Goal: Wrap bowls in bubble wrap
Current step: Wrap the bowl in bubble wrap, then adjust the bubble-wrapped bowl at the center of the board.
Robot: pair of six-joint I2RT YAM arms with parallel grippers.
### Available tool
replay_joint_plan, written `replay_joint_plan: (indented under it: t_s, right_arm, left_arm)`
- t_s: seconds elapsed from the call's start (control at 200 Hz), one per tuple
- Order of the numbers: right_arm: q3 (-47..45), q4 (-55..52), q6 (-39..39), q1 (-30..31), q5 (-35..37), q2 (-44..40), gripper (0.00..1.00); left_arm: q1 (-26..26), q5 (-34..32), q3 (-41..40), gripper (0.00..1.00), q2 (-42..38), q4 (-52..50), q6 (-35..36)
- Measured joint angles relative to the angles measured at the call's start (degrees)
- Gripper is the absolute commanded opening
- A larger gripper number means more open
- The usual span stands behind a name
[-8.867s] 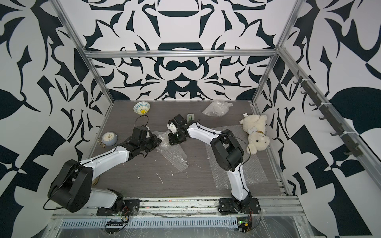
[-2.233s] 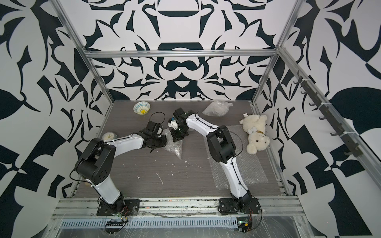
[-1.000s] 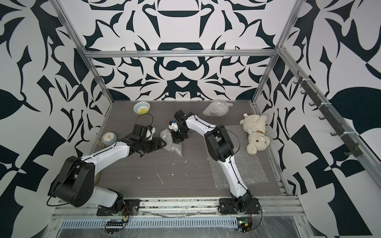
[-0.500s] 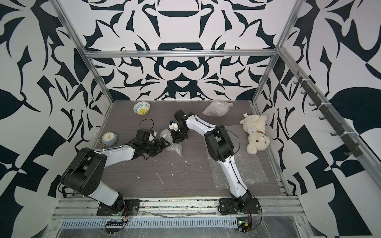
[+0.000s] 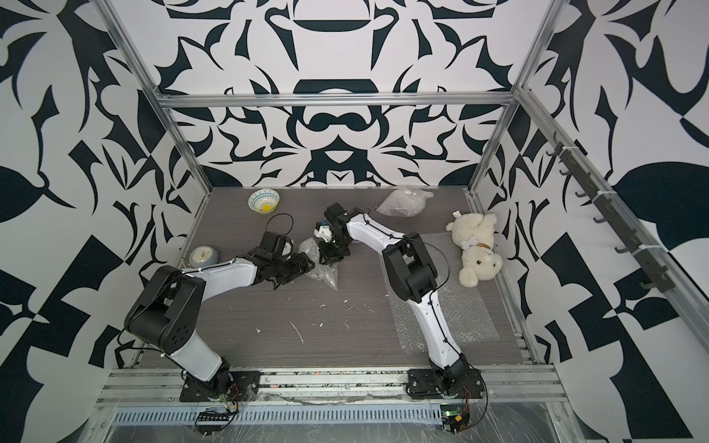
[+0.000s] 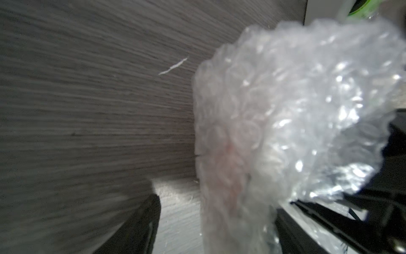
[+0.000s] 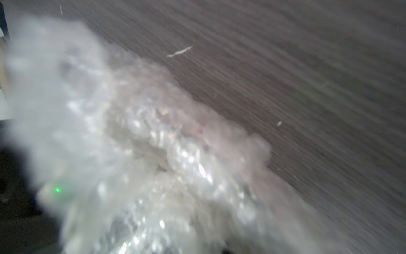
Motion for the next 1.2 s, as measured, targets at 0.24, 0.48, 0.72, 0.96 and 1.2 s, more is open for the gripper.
replay_joint_plan:
  t_s: [0.24,0.48,0.72,0.96,1.2]
  right_arm:
    - [0.2,-0.04,-0.46,-2.8,2.14,-3.13,0.28]
    - [5.66,-0.15,-0.48,-5.33,3.34,-0.94,0.29]
    - [8.52,-0.17,-1.36,-6.03,3.48,2.6,0.35]
    - [7.56,1.77,-1.46,-6.12,2.49,2.49,0.4]
    - [7.65,4.37,0.37,-6.19,-0.31,3.89,0.37]
  left_arm:
    - [-0.02,-1.46,1.16,0.75,0.2,-1.9,2.38]
    - [0.0,-1.95,2.27,0.75,0.33,-2.99,3.39]
    - [0.0,-2.14,2.36,0.75,0.46,-3.93,3.91]
    - [0.0,-2.08,3.17,0.76,1.44,-4.46,4.31]
    - [0.0,-2.16,4.22,0.79,1.84,-5.6,4.74]
